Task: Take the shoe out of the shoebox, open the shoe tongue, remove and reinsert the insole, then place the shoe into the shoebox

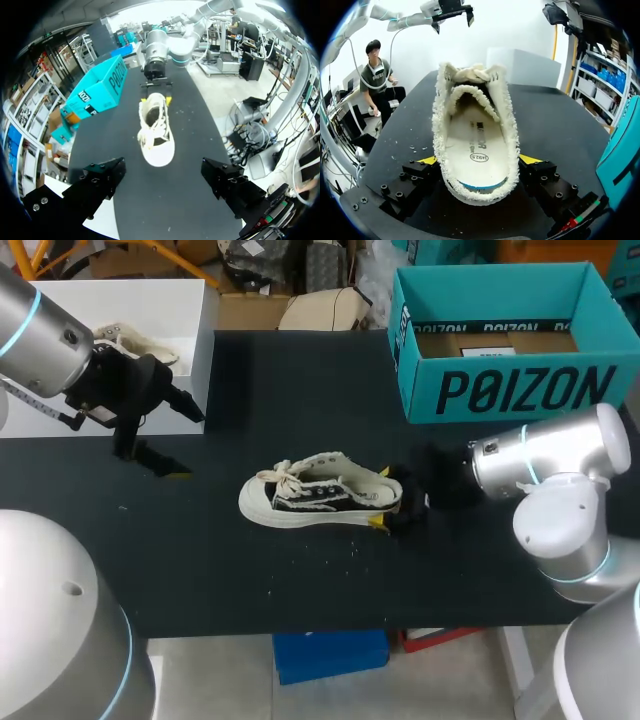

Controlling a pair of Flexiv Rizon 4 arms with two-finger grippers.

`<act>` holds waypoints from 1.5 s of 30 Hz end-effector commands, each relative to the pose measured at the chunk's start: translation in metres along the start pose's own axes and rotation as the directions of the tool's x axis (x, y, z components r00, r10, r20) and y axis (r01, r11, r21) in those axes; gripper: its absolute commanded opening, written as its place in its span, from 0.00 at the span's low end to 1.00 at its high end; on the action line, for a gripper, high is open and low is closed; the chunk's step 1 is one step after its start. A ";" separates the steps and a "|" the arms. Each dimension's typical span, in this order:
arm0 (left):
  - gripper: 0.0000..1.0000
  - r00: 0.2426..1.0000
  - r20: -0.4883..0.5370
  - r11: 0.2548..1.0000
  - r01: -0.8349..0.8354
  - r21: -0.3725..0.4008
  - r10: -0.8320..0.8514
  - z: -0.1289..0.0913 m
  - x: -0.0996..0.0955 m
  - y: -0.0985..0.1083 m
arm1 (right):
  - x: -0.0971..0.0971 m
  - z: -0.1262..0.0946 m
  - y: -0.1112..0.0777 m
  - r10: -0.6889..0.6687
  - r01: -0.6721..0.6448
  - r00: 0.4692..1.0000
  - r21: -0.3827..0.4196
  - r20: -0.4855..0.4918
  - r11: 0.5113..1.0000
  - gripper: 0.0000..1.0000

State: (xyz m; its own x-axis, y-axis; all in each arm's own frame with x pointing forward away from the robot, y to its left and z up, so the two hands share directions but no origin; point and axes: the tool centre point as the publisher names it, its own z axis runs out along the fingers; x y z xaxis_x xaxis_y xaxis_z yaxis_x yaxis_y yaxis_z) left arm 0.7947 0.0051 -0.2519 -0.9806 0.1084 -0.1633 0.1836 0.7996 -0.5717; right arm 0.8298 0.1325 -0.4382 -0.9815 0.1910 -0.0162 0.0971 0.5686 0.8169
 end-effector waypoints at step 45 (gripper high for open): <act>1.00 0.640 0.204 0.436 0.688 -0.580 -0.741 0.065 -0.014 -0.102 | -0.001 0.002 -0.003 -0.001 0.001 1.000 -0.010 -0.002 1.000 0.00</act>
State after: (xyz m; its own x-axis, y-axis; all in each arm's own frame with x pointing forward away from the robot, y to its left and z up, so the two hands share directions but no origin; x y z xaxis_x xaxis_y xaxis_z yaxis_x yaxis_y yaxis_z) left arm 0.7718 -0.0913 -0.2362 -0.9358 -0.3405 0.0917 -0.3502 0.8672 -0.3539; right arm 0.8304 0.1315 -0.4390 -0.9821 0.1876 -0.0161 0.0936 0.5609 0.8226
